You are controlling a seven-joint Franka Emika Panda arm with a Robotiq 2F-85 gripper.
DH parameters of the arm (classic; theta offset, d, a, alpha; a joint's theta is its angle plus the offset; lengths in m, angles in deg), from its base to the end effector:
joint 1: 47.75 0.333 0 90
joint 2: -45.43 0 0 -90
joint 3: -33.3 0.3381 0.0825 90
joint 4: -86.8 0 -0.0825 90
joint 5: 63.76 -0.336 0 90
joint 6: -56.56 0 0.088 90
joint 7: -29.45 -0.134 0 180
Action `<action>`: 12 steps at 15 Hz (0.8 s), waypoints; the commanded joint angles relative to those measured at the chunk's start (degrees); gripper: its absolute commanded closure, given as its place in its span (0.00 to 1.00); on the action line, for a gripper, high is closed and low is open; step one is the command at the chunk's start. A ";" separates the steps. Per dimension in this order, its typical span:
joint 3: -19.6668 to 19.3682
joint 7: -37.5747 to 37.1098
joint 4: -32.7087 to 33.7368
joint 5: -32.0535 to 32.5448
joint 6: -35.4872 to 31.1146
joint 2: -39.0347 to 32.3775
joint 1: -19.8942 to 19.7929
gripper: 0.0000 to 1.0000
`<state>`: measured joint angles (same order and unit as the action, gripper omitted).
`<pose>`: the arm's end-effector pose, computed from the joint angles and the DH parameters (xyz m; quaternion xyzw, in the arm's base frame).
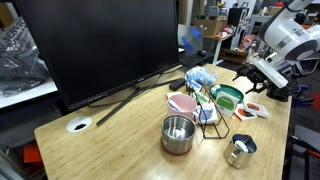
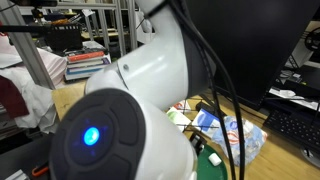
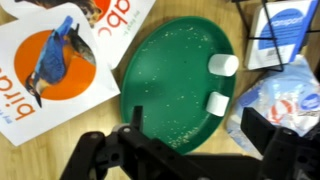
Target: Move the green plate to the right of the black book rack
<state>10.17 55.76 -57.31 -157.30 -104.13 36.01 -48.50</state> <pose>0.3753 -0.2116 0.2569 -0.7078 0.6510 -0.1744 0.2118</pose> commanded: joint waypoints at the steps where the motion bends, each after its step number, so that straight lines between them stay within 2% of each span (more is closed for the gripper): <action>1: 0.54 9.20 -5.34 -3.74 -3.36 11.76 1.93 0.00; 5: 1.28 12.28 -10.46 -2.40 -1.33 21.26 3.59 0.00; 10: 1.85 15.60 -17.48 5.67 5.97 29.66 5.33 0.00; 11: 1.98 13.78 -15.04 3.05 3.41 25.89 5.68 0.00; 12: 1.98 13.85 -16.04 4.33 4.34 27.16 5.89 0.00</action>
<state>12.15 69.62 -73.41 -152.91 -99.75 63.26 -42.61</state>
